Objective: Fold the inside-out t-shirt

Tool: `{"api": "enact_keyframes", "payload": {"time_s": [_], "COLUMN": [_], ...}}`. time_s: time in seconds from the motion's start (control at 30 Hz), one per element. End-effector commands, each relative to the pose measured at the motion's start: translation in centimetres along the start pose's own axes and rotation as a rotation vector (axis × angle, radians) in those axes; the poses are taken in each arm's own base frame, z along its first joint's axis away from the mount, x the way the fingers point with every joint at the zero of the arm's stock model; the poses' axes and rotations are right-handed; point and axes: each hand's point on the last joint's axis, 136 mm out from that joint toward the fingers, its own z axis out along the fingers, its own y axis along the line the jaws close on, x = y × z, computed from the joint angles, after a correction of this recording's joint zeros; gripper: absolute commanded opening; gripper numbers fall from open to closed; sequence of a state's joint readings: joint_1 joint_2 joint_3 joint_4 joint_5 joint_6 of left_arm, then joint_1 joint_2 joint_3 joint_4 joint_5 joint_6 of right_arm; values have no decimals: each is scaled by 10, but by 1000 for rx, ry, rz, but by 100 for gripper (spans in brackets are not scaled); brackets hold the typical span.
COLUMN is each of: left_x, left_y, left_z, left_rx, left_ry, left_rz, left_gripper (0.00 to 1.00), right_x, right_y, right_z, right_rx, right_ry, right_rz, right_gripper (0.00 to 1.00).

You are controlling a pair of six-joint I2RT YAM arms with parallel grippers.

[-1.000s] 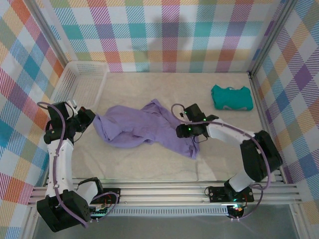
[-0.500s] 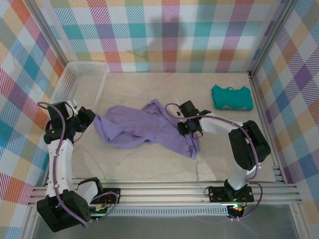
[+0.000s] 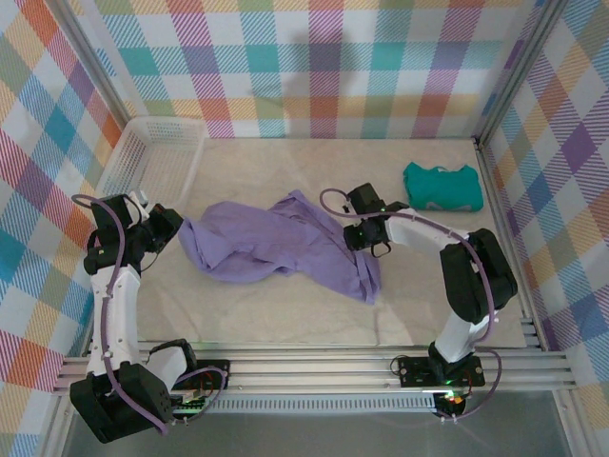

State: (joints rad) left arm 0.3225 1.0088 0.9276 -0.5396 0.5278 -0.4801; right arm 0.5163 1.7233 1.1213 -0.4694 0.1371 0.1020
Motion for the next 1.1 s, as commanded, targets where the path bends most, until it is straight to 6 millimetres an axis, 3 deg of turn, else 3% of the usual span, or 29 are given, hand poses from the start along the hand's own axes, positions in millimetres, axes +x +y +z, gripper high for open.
{"api": "enact_keyframes", "payload": {"time_s": [0.0,0.1,0.23,0.4,0.6,0.7,0.83,1.07], "left_x": [-5,-5,-4,-4,-4,-3,-3,-4], "left_y": [-11,-11,-11,-12,-14,-15,-16,-16], "left_z": [-2,-1,-2,-2,-5,-6,-6,-5], "left_rx": [37,36,40,44,47,48,51,53], "left_ry": [-12,-9,-8,-10,-13,-15,-13,-16], "left_rz": [40,39,39,38,43,47,47,44], "left_gripper": [0,0,0,0,0,0,0,0], "right_x": [1,1,12,27,26,25,17,-7], "right_y": [-8,-4,7,13,10,0,-11,-10], "right_z": [3,0,-6,3,10,9,2,-11], "right_rx": [50,31,-16,-24,6,64,116,14], "right_ry": [32,42,62,121,143,156,124,15], "right_rz": [-43,-65,-90,-102,-119,-134,-133,-52], "right_gripper": [35,35,45,51,54,50,37,15]}}
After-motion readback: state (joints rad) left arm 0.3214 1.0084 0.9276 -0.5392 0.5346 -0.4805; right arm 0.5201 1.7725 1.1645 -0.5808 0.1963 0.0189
